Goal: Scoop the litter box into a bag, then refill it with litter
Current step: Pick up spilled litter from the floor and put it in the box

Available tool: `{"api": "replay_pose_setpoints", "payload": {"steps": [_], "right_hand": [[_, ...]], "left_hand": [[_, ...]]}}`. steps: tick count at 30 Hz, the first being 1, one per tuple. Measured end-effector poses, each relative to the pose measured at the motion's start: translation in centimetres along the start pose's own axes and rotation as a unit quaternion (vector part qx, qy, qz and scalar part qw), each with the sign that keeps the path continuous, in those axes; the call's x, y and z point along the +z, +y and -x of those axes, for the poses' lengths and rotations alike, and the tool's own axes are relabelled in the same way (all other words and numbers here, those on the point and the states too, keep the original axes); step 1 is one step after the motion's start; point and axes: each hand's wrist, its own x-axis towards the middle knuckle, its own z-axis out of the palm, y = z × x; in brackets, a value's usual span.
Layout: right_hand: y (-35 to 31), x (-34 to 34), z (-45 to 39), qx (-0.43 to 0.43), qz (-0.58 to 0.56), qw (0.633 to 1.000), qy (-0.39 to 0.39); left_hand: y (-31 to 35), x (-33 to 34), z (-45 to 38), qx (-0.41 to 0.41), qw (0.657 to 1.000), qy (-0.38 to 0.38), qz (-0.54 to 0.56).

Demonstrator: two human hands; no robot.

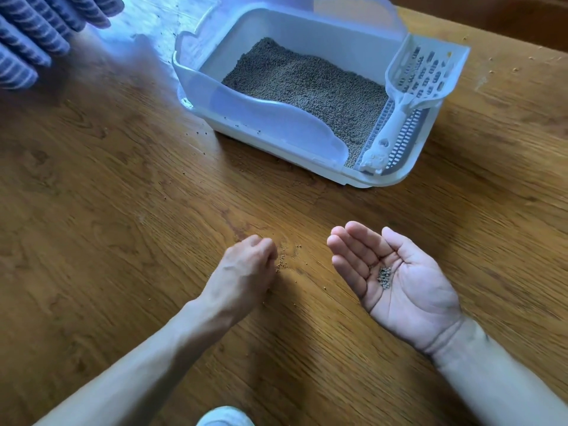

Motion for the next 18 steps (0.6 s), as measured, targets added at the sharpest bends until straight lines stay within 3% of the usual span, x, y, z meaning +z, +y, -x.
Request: {"api": "replay_pose_setpoints", "payload": {"steps": [2, 4, 7, 9, 11, 15, 18], "right_hand": [[0.1, 0.0, -0.3, -0.012, 0.003, 1.0, 0.021], [0.4, 0.5, -0.3, -0.008, -0.005, 1.0, 0.03], [0.8, 1.1, 0.0, 0.025, -0.002, 0.998, 0.063], [1.0, 1.5, 0.0, 0.07, -0.018, 0.996, 0.056], [1.0, 1.8, 0.1, 0.082, -0.019, 0.995, 0.062], [0.7, 1.3, 0.5, 0.018, 0.006, 0.999, 0.048], [0.3, 0.8, 0.7, -0.001, -0.001, 0.999, 0.04]], "left_hand": [[1.5, -1.5, -0.3, -0.004, 0.992, 0.089, 0.089], [4.9, -3.9, -0.2, 0.041, 0.978, 0.153, 0.139], [9.4, -4.5, 0.1, 0.13, 0.968, 0.13, 0.17], [10.9, -3.5, 0.2, 0.174, 0.971, 0.08, 0.144], [11.1, -3.2, 0.4, 0.205, 0.967, 0.079, 0.131], [8.5, -4.5, 1.1, 0.133, 0.957, 0.168, 0.196], [3.2, -2.9, 0.5, 0.034, 0.979, 0.146, 0.14]]}}
